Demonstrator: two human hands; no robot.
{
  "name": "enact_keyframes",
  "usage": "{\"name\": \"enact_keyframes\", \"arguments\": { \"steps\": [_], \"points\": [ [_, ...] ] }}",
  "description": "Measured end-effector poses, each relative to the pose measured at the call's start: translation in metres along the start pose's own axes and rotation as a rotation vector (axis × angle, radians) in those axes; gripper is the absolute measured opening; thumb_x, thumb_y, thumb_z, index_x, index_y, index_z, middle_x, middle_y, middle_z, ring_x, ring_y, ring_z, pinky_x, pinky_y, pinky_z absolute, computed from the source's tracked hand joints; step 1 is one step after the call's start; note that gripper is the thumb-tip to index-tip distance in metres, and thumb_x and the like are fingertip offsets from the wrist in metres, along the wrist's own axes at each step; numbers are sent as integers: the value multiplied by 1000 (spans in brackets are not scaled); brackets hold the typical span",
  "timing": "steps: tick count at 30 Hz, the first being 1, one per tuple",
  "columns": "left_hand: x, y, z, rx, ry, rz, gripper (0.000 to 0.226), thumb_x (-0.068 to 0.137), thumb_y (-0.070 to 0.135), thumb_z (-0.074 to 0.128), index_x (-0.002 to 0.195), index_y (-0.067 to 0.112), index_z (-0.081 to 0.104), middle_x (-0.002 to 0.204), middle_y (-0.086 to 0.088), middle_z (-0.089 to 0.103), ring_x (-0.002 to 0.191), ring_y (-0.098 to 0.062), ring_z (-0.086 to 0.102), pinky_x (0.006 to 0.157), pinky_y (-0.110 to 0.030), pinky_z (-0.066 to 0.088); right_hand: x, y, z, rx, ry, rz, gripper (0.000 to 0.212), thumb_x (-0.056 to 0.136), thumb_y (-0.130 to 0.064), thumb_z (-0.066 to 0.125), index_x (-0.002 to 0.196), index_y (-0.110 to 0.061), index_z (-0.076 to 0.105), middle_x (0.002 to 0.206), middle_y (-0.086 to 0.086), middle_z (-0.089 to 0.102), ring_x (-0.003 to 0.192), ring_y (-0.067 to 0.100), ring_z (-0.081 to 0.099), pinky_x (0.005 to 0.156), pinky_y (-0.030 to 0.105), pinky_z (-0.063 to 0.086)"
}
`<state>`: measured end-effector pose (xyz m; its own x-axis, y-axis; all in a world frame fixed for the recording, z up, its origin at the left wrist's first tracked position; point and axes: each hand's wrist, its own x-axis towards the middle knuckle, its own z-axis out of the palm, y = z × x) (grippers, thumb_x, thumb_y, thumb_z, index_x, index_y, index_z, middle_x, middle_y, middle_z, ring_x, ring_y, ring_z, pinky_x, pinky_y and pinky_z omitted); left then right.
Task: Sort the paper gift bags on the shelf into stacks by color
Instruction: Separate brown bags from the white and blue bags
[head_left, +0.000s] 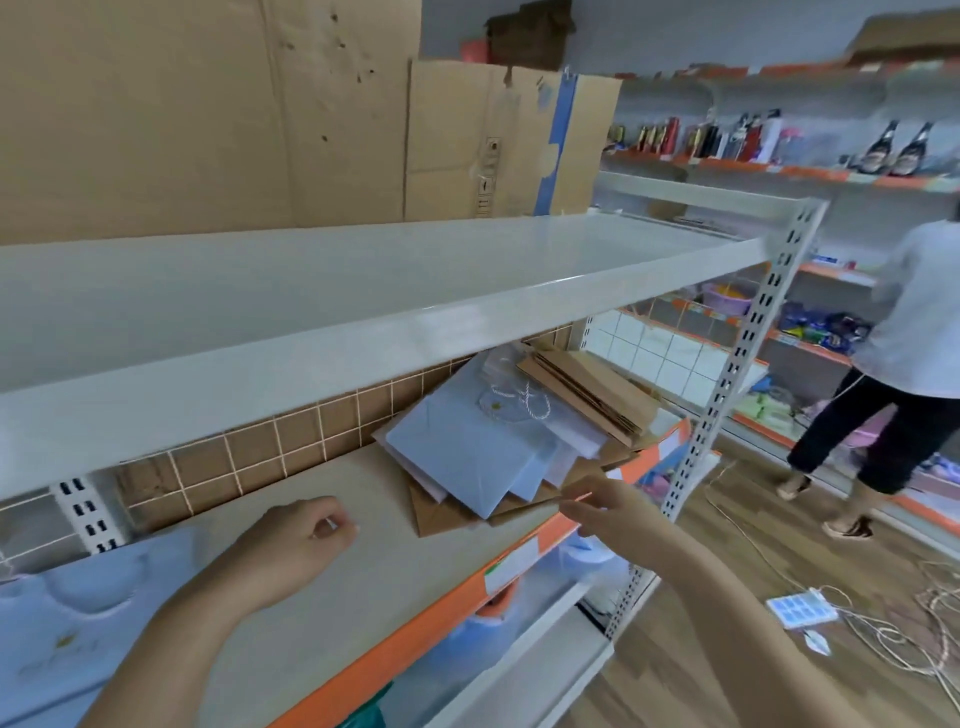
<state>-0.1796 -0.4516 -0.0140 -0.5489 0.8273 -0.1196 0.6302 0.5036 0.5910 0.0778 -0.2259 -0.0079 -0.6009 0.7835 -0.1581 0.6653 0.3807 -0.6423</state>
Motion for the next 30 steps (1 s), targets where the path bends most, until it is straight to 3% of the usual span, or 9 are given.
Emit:
{"name": "enact_keyframes", "arguments": {
  "steps": [3, 9, 12, 15, 18, 21, 24, 27, 30],
  "points": [
    [27, 20, 10, 16, -3, 3, 16, 92, 43, 54, 84, 32, 62, 90, 8, 66, 81, -10, 62, 80, -32, 49, 26, 17, -16, 40, -9, -2, 25, 92, -36, 59, 112, -21, 63, 101, -3, 68, 87, 11, 67, 74, 23, 51],
    [73, 59, 42, 29, 29, -61, 21, 91, 47, 54, 82, 30, 63, 91, 10, 65, 82, -8, 62, 80, -33, 49, 99, 62, -60, 79, -27, -34, 17, 90, -34, 62, 104, -24, 64, 99, 0, 72, 91, 18, 68, 90, 41, 53],
    [96, 85, 65, 32, 67, -103, 19, 92, 44, 53, 84, 31, 64, 92, 12, 66, 84, -6, 61, 81, -31, 48, 141, 89, -86, 77, -27, -86, 10, 89, -30, 62, 97, -25, 65, 102, 2, 71, 94, 22, 67, 92, 43, 52],
    [118, 121, 94, -28, 114, -171, 16, 92, 42, 55, 83, 31, 64, 90, 12, 66, 82, -8, 62, 79, -32, 50, 179, 110, -114, 153, -88, -71, 6, 89, -26, 63, 95, -23, 64, 97, 9, 70, 83, 26, 70, 84, 44, 57],
    [143, 160, 120, -60, 139, -214, 15, 92, 41, 55, 86, 31, 64, 90, 11, 67, 80, -11, 64, 78, -33, 51, 214, 128, -141, 136, -130, -88, 19, 90, -29, 63, 106, -20, 64, 95, 8, 71, 86, 25, 71, 74, 29, 56],
    [166, 197, 141, -70, 173, -239, 17, 94, 41, 53, 89, 28, 63, 94, 9, 67, 86, -10, 62, 83, -35, 50, 249, 144, -160, 86, -101, -119, 20, 90, -31, 62, 104, -18, 66, 102, 5, 69, 93, 21, 65, 57, 16, 42],
    [191, 232, 157, -128, 233, -237, 16, 93, 39, 53, 86, 28, 63, 90, 5, 67, 83, -16, 62, 79, -36, 50, 284, 161, -169, 15, -130, -111, 26, 90, -32, 62, 112, -17, 66, 111, 4, 65, 94, 18, 57, 70, 23, 39],
    [218, 262, 172, -173, 242, -208, 15, 95, 38, 52, 89, 28, 62, 94, 7, 64, 84, -9, 58, 71, -27, 45, 313, 179, -170, -4, -162, -52, 38, 90, -32, 63, 123, -13, 59, 122, 7, 60, 95, 17, 52, 78, 24, 38],
    [247, 288, 187, -244, 222, -252, 16, 96, 36, 52, 98, 24, 61, 100, 4, 62, 92, -11, 58, 73, -23, 43, 337, 199, -167, -11, -173, -12, 54, 86, -39, 68, 127, -9, 51, 118, 8, 57, 90, 18, 51, 68, 24, 42]
  ]
}}
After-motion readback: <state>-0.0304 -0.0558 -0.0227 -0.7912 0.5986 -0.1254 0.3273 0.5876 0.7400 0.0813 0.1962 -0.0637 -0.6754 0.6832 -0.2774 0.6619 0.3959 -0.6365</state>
